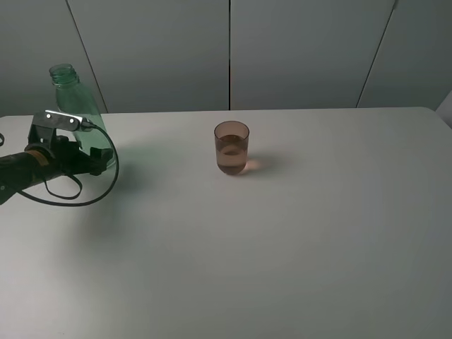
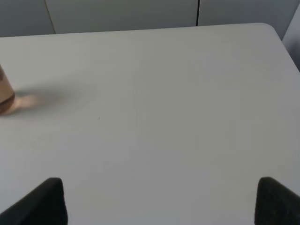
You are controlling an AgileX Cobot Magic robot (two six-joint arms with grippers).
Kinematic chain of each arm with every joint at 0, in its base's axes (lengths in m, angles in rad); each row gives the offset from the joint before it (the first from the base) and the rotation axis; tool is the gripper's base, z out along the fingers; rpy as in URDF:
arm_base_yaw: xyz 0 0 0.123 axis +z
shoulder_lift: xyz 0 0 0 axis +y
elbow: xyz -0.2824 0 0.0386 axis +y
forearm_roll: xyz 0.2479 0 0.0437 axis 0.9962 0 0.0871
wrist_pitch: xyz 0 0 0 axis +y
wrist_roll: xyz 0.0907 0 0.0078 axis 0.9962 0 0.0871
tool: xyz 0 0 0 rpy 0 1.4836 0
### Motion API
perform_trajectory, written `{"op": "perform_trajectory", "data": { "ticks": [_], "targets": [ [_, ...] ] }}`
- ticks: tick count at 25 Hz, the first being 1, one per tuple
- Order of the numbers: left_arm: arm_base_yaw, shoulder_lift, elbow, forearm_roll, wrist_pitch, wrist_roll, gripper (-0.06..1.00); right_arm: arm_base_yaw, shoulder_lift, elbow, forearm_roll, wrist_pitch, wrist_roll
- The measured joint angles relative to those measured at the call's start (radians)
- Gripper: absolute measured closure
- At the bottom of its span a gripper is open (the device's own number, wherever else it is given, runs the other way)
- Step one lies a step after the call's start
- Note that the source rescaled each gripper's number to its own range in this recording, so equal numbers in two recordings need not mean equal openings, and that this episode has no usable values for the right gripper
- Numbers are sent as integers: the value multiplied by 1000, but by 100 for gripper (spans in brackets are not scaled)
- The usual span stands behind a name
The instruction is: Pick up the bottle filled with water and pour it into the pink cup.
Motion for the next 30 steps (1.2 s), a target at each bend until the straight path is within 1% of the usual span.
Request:
{"op": "perform_trajectory", "data": {
  "ticks": [5, 8, 11, 13, 18, 21, 22, 24, 26, 27, 28, 30],
  "targets": [
    [0, -92, 50, -44, 150, 0, -4, 0, 0, 0, 0, 0, 0],
    [0, -172, 108, -71, 202, -2, -4, 0, 0, 0, 0, 0, 0],
    [0, -280, 151, -83, 289, -40, -4, 0, 0, 0, 0, 0, 0],
    [0, -364, 158, -85, 396, -75, -4, 0, 0, 0, 0, 0, 0],
    [0, -597, 163, -91, 642, -125, -4, 0, 0, 0, 0, 0, 0],
    [0, -741, 138, -91, 837, -147, -4, 0, 0, 0, 0, 0, 0],
    [0, -787, 122, -93, 889, -154, -4, 0, 0, 0, 0, 0, 0],
    [0, -865, 80, -103, 1029, -160, -4, 0, 0, 0, 0, 0, 0],
    [0, -936, 26, -131, 1163, -135, -4, 0, 0, 0, 0, 0, 0],
    [-2, -961, 10, -151, 1223, -102, -4, 0, 0, 0, 0, 0, 0],
    [-9, -991, -6, -200, 1273, -57, -4, 0, 0, 0, 0, 0, 0],
    [-13, -1047, -17, -346, 1350, 110, -4, 0, 0, 0, 0, 0, 0]
  ]
}}
